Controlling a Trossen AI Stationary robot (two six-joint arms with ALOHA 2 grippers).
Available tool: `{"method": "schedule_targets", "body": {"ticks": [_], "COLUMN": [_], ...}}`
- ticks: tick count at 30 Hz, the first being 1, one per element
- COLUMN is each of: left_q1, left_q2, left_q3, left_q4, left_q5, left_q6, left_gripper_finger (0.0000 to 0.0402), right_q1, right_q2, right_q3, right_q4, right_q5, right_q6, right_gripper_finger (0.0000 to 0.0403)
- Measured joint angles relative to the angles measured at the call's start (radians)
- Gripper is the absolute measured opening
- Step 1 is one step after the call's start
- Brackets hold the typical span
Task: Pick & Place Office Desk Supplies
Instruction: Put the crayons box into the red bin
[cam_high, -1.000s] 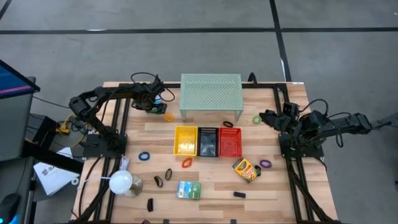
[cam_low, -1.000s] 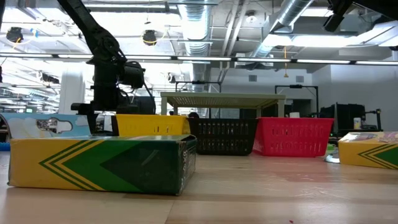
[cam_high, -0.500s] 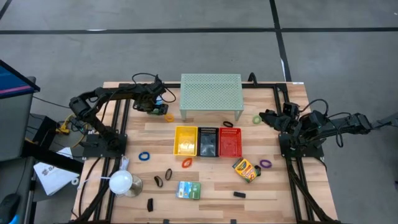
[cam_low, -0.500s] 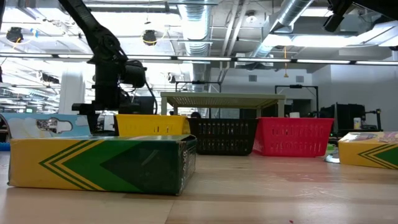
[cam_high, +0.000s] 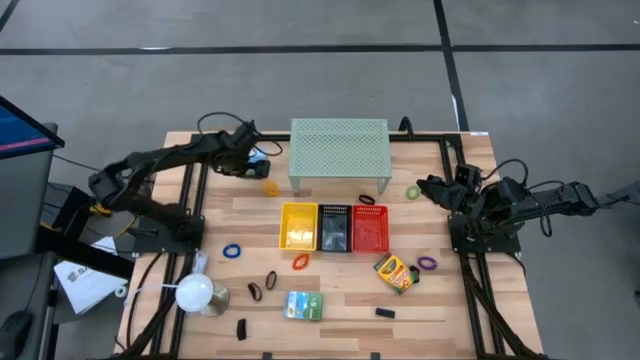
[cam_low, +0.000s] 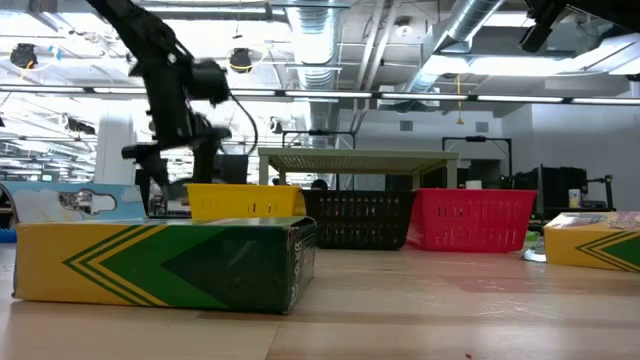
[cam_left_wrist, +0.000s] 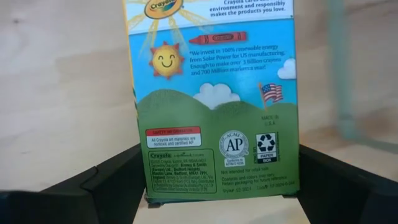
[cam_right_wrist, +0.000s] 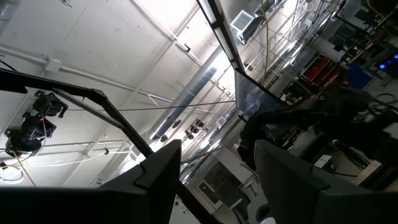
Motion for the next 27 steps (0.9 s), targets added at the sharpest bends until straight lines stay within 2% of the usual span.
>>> {"method": "schedule_targets", "body": {"ticks": [9, 15, 19, 27], "left_q1": [0.0, -0.027, -0.086, -0.261], "left_q2": [-0.221, -0.307, -0.335, -0.363], "left_q3": [0.0, 0.0, -0.001, -0.001], "left_q4": [0.0, 0.002, 0.01, 0.15], "left_q5": [0.153, 0.288, 0.36, 0.432], "left_q6": [-0.025, -0.024, -0.044, -0.17], "left_gripper_finger": [0.0347, 0.0347, 0.0347, 0.0347], "right_q1": [0.0, 0.0, 0.0, 0.0], "right_q2": [0.0, 0.0, 0.036, 0.224], "right_q3": [0.0, 0.004, 0.066, 0.266], "right_q4": [0.006, 0.045, 0.022, -0.182], "right_q5": [-0.001, -0.002, -0.05, -0.127], "right_q6": [-0.077, -0.266, -0.41, -0.508], "right_gripper_finger": [0.0201, 0.0201, 0.0201, 0.0201]}}
